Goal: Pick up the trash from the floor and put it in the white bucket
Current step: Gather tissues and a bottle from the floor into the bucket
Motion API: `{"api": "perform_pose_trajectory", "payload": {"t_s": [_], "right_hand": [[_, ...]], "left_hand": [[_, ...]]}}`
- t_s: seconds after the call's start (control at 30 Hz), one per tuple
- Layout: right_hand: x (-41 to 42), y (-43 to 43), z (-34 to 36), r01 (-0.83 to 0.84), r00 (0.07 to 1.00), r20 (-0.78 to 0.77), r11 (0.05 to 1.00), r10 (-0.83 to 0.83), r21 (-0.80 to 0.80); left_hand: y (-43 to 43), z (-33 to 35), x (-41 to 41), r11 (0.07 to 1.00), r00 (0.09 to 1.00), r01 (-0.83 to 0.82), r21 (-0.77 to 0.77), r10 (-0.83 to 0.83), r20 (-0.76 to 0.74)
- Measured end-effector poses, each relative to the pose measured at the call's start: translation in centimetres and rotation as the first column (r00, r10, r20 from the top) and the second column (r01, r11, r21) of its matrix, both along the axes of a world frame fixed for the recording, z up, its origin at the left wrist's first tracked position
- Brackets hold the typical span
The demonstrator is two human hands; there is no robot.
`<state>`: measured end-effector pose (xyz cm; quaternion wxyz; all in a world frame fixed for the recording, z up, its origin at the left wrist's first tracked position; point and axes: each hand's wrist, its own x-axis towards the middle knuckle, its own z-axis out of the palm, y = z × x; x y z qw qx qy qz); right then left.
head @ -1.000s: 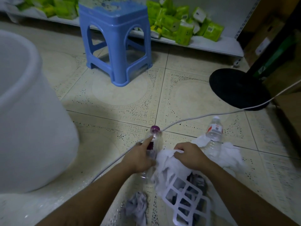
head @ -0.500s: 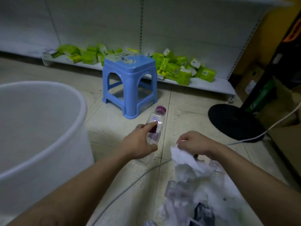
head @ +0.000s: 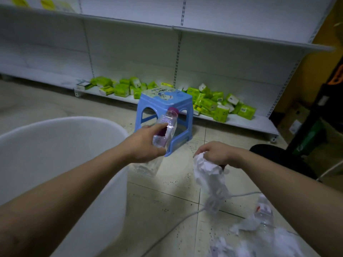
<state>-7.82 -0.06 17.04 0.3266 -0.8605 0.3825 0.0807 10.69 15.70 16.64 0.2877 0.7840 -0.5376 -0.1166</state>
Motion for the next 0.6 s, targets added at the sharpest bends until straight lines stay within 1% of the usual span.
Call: {"api": "perform_pose_trajectory", "payload": {"t_s": [0.07, 0.13, 0.2, 0.27, 0.33, 0.4, 0.5, 0.6], "right_hand": [[1.4, 0.2, 0.6, 0.013, 1.0, -0.02, 1.0, -0.012, 0.025], [2.5, 0.4, 1.1, 0.025, 0.998, -0.052, 0.997, -0.022, 0.067], [3.5, 0.5, 1.5, 0.028, 0.997, -0.076, 0.996, -0.021, 0.09], [4.4, 0.8, 1.7, 0.008, 0.995, -0.104, 0.995, 0.002, 0.098], [5.0, 0.9, 1.4, -0.03, 0.985, -0.17, 0.998, 0.038, 0.052], [5.1, 0.6, 0.5, -0.055, 0.969, -0.239, 0.998, 0.054, 0.001], [4.9, 0.4, -1.8, -0.033, 0.964, -0.261, 0.999, 0.04, 0.032], [4.3, 0.4, -4.0, 0.026, 0.967, -0.253, 0.996, -0.004, 0.081]], "left_hand": [[0.4, 0.7, 1.0, 0.999, 1.0, -0.007, -0.038, 0.006, -0.022], [0.8, 1.3, 1.5, 0.997, 0.997, -0.008, -0.082, 0.002, -0.075], [1.1, 1.8, 1.5, 0.994, 0.994, 0.028, -0.104, -0.039, -0.104], [1.4, 2.1, 1.5, 0.992, 0.99, 0.089, -0.085, -0.098, -0.103], [1.4, 2.4, 1.7, 0.992, 0.986, 0.113, -0.054, -0.119, -0.12], [1.3, 2.5, 1.7, 0.992, 0.98, 0.109, -0.062, -0.117, -0.158], [1.0, 2.4, 1.5, 0.991, 0.974, 0.105, -0.082, -0.119, -0.192], [0.8, 2.1, 1.1, 0.993, 0.98, 0.104, -0.051, -0.111, -0.166]]}}
